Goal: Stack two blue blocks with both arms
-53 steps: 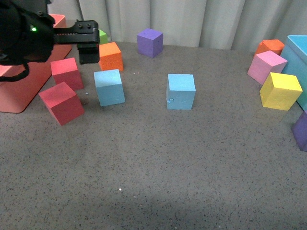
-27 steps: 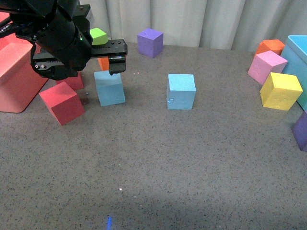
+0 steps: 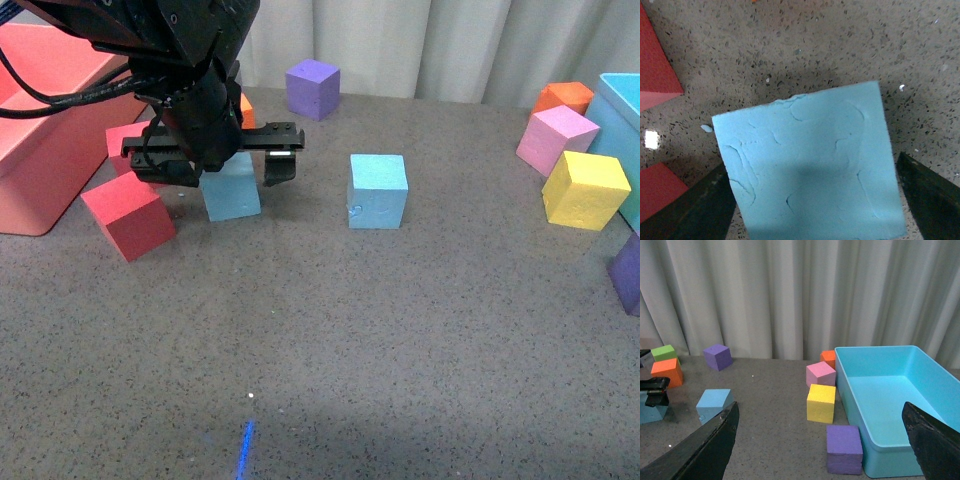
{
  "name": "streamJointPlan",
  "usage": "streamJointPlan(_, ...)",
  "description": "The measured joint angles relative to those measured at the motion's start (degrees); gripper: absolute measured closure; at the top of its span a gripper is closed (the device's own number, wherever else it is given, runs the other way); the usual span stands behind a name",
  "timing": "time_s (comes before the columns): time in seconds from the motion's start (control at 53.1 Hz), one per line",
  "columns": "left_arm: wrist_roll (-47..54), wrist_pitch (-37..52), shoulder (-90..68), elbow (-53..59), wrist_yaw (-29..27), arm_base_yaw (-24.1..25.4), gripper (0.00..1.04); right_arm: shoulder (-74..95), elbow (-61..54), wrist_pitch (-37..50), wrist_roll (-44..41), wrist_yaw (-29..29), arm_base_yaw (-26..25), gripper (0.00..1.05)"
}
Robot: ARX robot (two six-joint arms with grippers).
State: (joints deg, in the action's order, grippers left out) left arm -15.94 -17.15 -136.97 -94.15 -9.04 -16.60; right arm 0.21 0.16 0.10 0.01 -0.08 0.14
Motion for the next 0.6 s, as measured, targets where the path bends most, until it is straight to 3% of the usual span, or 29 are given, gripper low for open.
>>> streamJointPlan(0.263,-1.2,-0.4,-0.7,-0.7,-0.5,0.3,0.48,0.0,0.0,0.0,0.0,0.0,0.0,0.1)
streamJointPlan(0.602,-1.5,-0.4,2.3,1.9,-0.4,-0.4,0.57,0.0,0.0,0.0,0.0,0.0,0.0,0.1)
